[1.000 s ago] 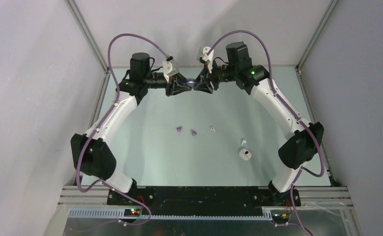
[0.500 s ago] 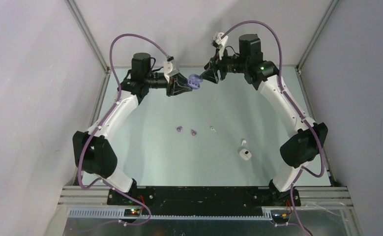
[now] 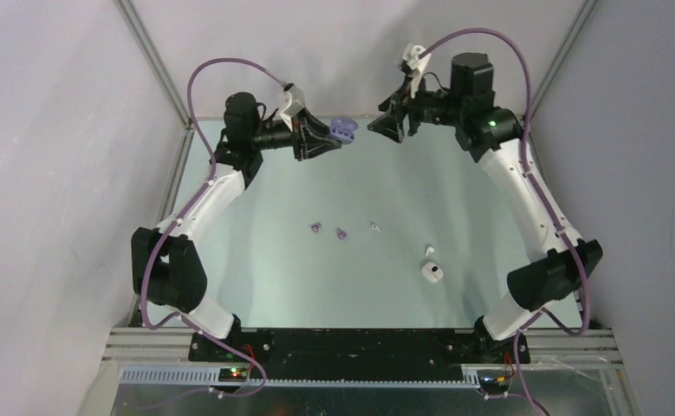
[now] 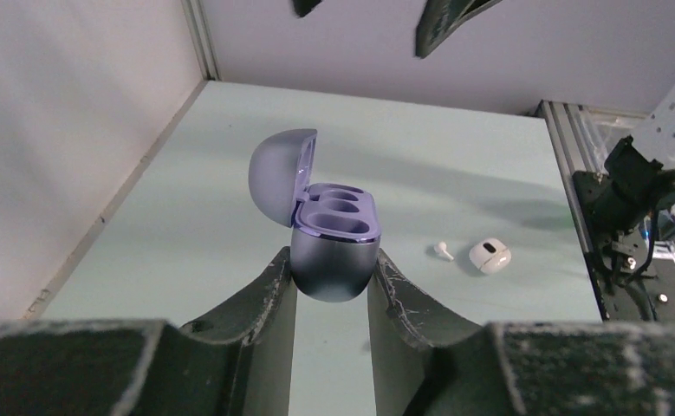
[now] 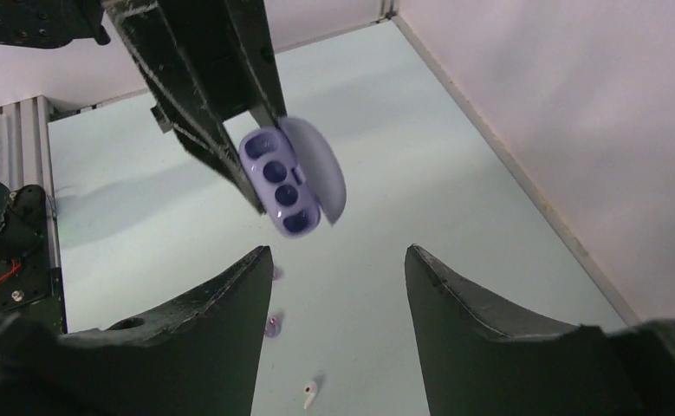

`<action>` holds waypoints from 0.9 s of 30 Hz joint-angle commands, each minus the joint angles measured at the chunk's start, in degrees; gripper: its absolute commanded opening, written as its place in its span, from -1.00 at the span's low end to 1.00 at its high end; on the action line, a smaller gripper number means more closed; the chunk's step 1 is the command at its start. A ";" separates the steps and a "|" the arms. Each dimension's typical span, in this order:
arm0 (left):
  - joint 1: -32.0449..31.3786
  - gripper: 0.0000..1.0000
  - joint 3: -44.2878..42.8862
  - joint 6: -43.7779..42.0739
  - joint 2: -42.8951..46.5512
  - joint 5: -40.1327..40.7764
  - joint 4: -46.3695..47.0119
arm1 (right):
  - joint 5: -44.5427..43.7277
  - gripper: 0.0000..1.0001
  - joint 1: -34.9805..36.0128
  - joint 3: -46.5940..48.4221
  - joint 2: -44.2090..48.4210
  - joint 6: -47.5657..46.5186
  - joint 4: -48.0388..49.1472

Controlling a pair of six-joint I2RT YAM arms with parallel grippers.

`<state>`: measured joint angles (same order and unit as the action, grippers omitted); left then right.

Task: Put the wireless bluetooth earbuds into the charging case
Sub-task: Pick up the earbud from the center of the board.

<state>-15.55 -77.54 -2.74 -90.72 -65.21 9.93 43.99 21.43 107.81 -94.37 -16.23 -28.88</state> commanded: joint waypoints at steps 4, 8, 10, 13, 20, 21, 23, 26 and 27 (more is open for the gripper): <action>0.66 -1.00 3.99 20.78 3.05 9.80 20.78 | -1.47 0.21 -1.00 -6.92 7.13 1.67 -0.43; 1.34 -1.00 7.54 28.91 5.28 12.39 26.73 | 0.61 0.07 -0.93 -13.45 7.13 -2.45 -1.45; 1.70 -1.00 9.55 30.47 8.11 13.37 27.40 | 0.22 0.02 -0.69 -15.99 5.78 -6.23 -3.15; 2.52 -1.00 12.84 30.21 11.88 15.34 26.77 | -1.96 -0.12 0.40 -17.21 1.86 -9.54 -5.64; 6.50 -1.00 22.74 29.81 22.82 26.14 20.11 | -11.79 -0.36 6.77 -16.55 -7.81 1.50 -5.86; 6.85 -1.00 23.51 29.68 23.55 26.81 18.98 | -12.32 -0.38 7.13 -16.57 -9.55 2.93 -5.64; 7.75 -1.00 26.27 29.64 26.41 27.52 17.56 | -12.20 -0.45 8.14 -16.32 -12.49 6.14 -5.82; 8.40 -1.00 28.56 29.20 28.79 28.06 16.48 | -12.01 -0.51 9.68 -15.55 -15.83 7.96 -5.99; 8.50 -1.00 29.48 29.07 29.73 28.28 15.98 | -12.24 -0.51 10.07 -14.88 -17.93 8.01 -7.12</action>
<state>-7.75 -50.46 26.09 -64.10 -39.99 28.47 33.34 30.30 90.41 -108.38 -12.93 -34.44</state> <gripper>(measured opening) 0.351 0.251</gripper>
